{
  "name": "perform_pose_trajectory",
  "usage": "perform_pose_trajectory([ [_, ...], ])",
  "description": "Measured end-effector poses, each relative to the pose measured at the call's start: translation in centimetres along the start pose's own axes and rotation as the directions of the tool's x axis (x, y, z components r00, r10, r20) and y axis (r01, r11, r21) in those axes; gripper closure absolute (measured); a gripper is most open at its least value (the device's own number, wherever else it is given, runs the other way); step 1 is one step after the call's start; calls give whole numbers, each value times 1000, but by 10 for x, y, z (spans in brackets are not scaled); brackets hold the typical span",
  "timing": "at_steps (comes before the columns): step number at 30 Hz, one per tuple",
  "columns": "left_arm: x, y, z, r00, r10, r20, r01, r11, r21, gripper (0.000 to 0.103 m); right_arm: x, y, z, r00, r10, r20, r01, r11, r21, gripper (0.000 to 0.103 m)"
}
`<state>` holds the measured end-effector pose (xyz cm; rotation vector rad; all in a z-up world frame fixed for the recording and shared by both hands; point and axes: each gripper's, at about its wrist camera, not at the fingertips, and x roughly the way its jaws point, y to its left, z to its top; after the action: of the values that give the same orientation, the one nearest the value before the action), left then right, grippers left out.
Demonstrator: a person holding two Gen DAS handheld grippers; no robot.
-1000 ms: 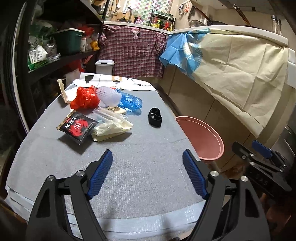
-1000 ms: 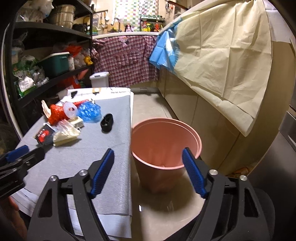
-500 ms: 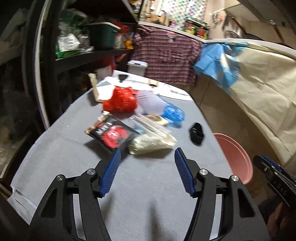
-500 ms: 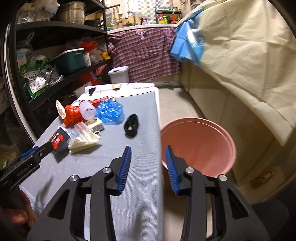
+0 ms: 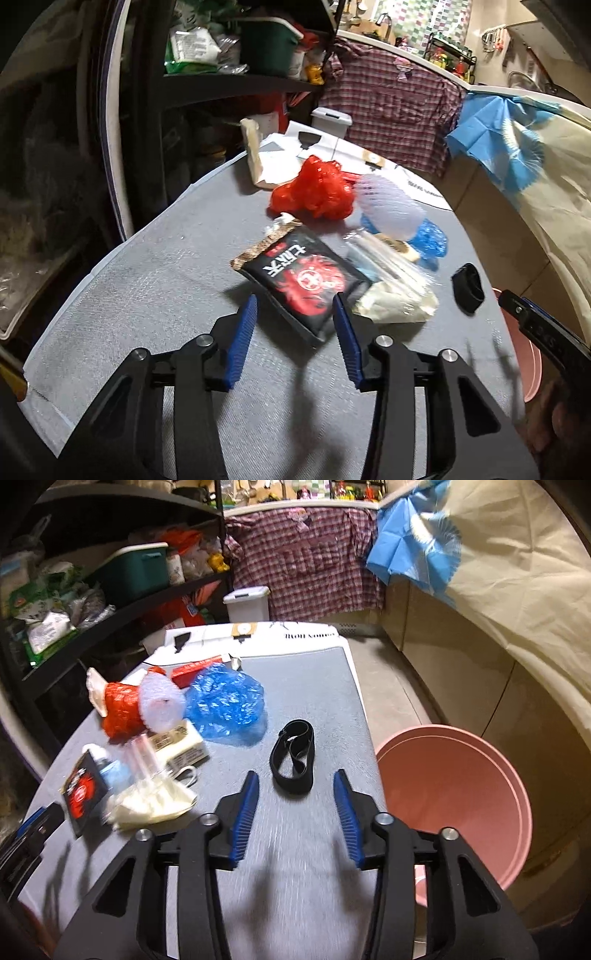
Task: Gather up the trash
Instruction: 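Grasp the black snack packet with the left tool while the right tool grasps the black rubber band, then carry the packet and rubber band in both tools over the pink bin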
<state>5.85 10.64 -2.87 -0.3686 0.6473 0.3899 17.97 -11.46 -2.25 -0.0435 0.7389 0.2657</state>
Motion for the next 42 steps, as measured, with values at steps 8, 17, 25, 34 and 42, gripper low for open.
perform_pose_trajectory([
  [8,15,11,4,1000,-9,-27,7,999,-53,61,46,6,10,998,-5,-56,5,1000,-9,51],
  [17,31,19,4,996,-38,-75,30,993,-111,67,65,13,10,994,-5,-107,2,1000,-27,51],
  [25,35,15,4,992,-100,-83,90,990,-112,92,71,12,10,991,-4,-132,2,1000,-19,59],
  [34,22,13,6,993,-112,-34,109,990,-88,103,67,12,7,992,25,-125,-26,1000,-14,91],
  [42,3,6,9,993,-120,11,120,992,-34,103,39,18,8,996,55,-64,-58,998,-36,93],
])
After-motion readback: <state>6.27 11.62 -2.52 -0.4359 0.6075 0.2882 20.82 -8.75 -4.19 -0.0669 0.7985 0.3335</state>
